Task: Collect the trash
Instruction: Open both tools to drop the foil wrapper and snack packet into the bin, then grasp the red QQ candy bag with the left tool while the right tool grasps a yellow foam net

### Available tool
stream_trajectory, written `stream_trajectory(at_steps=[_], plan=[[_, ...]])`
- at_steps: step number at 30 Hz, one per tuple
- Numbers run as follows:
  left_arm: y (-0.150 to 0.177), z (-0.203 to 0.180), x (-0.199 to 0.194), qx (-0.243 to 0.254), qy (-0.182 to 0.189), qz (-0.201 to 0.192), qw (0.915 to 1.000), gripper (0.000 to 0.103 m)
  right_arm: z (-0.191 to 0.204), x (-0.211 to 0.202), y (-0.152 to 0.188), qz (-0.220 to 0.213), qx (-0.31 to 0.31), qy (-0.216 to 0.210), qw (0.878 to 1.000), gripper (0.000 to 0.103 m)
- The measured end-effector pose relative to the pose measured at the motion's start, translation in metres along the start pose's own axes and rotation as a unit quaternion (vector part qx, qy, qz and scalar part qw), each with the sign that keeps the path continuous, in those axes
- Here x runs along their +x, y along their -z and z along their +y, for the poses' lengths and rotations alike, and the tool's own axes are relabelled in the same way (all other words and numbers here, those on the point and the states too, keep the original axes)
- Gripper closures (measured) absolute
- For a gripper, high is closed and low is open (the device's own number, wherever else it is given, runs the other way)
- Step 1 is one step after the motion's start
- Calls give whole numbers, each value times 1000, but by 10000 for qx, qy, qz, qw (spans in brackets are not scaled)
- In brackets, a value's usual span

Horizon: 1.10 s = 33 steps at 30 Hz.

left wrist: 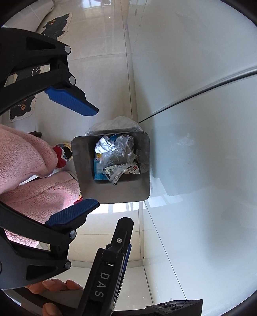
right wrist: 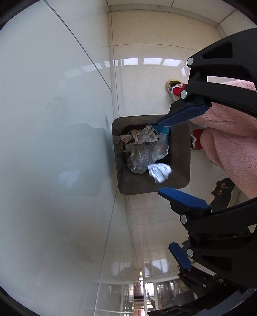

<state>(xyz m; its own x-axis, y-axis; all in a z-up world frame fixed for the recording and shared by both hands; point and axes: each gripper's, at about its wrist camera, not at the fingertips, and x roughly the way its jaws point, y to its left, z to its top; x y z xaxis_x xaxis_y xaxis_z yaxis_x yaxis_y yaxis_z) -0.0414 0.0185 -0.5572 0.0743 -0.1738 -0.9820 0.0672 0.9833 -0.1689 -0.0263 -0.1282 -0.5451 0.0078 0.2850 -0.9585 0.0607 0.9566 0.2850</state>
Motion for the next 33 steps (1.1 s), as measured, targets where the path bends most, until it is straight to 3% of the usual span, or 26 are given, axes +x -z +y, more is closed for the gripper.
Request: stream_trajectory(at_steps=[7, 13, 24, 33], plan=[[5, -5, -57, 4, 32, -163, 9999, 14, 4, -59, 9, -245, -63, 131, 9996, 19], [11, -15, -129, 169, 52, -536, 9984, 10, 8, -141, 24, -705, -189, 264, 9970, 4], [-18, -59, -250, 587, 132, -1528, 9864, 8, -16, -282, 30, -1697, 94, 180, 9853, 4], [-67, -100, -306, 831, 251, -2000, 9759, 8, -27, -360, -5, -2549, 47, 402, 9661, 4]])
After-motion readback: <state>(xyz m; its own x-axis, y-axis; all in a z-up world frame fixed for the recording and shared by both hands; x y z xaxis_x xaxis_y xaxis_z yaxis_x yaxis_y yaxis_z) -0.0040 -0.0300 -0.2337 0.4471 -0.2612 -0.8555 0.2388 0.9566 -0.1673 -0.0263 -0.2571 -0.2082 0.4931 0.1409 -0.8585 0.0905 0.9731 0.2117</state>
